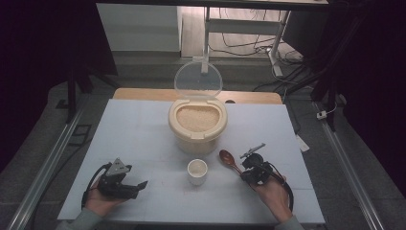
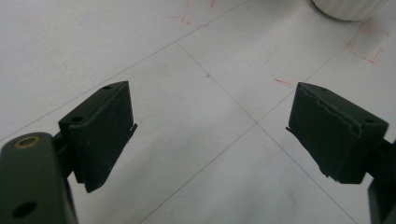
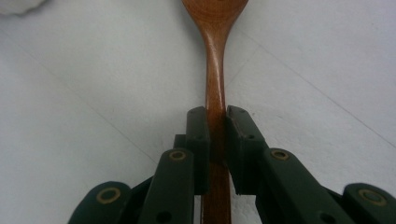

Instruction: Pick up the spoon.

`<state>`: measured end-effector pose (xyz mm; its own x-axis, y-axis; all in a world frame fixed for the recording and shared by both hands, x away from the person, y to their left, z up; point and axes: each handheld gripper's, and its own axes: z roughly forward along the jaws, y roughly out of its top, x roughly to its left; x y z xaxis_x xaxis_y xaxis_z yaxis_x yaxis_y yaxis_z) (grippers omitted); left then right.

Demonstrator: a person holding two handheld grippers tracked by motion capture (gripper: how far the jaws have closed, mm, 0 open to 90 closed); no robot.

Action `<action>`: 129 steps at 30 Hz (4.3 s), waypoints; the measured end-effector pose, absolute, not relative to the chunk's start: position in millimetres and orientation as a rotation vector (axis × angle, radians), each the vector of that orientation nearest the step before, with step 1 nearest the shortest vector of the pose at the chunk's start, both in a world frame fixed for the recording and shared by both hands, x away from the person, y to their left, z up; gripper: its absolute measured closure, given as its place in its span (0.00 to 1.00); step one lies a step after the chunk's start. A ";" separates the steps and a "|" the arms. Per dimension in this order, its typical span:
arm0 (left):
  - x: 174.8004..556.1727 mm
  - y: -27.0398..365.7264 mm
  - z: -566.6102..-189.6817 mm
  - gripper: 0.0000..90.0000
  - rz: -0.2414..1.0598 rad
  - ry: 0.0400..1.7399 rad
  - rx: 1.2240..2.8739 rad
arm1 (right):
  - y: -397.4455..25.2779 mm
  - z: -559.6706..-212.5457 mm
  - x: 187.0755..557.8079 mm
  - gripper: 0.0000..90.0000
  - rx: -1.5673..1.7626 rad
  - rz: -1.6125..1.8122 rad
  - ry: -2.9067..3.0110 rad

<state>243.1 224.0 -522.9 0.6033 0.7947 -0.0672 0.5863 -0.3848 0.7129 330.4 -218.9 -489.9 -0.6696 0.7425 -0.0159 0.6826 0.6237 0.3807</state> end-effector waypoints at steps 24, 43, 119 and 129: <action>243.4 224.5 -523.1 0.15 0.376 1.087 2.113 | -240.1 -460.9 324.0 0.88 1.058 0.759 2.743; 244.3 224.4 -523.6 0.15 0.372 1.089 2.113 | -234.1 -433.3 306.5 0.88 0.850 0.909 2.837; 268.9 88.5 -431.6 0.30 0.274 0.438 2.380 | -127.3 -429.6 302.8 0.88 0.306 0.914 2.992; 271.9 70.9 -438.7 0.46 0.243 0.345 2.509 | -122.1 -428.9 298.5 0.88 0.230 0.916 2.998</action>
<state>271.9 70.9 -438.7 0.9497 0.2980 0.0960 0.1904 -0.7930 0.5787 298.5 -122.1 -428.9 -0.9893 0.1389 0.0447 0.1401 0.8194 0.5558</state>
